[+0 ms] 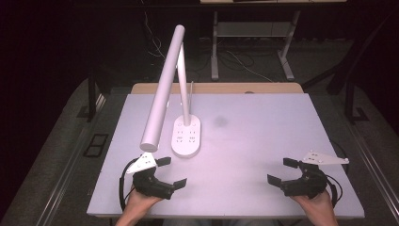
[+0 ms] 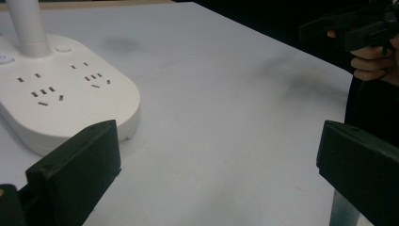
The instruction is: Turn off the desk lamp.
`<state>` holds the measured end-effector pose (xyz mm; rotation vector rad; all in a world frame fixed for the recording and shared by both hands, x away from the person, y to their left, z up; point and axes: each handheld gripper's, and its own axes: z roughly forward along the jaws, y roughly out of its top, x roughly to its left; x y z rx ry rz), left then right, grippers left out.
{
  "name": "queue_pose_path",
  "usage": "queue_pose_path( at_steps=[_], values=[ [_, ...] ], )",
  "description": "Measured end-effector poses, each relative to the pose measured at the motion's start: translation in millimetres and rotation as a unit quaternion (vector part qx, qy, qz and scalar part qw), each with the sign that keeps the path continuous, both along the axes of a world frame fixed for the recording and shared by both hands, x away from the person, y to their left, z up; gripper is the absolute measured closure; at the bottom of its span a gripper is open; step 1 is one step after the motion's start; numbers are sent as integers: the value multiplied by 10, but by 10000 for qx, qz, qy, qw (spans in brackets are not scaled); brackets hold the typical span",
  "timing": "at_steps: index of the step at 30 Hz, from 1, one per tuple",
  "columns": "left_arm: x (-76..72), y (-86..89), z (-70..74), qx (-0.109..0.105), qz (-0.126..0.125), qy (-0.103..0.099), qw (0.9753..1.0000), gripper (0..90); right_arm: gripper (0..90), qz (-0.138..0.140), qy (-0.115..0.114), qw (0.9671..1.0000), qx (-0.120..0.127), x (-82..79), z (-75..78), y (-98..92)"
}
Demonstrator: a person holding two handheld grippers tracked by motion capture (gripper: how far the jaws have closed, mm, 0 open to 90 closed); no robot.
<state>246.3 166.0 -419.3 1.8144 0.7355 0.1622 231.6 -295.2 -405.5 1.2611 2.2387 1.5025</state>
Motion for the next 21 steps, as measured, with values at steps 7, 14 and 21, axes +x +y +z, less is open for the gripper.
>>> queue_pose_path(
  at_steps=[7, 14, 21],
  values=[
    [-4, 13, 5, -21, 3, 2, 10000, 0, 2, -49, 81, 9999, -52, -22, -13, -12],
    [-9, 19, 4, -30, 29, 14, 10000, 0, 2, -16, 148, 9998, -109, -22, 4, 3],
    [-11, 23, 6, -37, 40, 9, 10000, 0, 2, 70, 206, 9995, -216, 14, 114, 23]
  ],
)
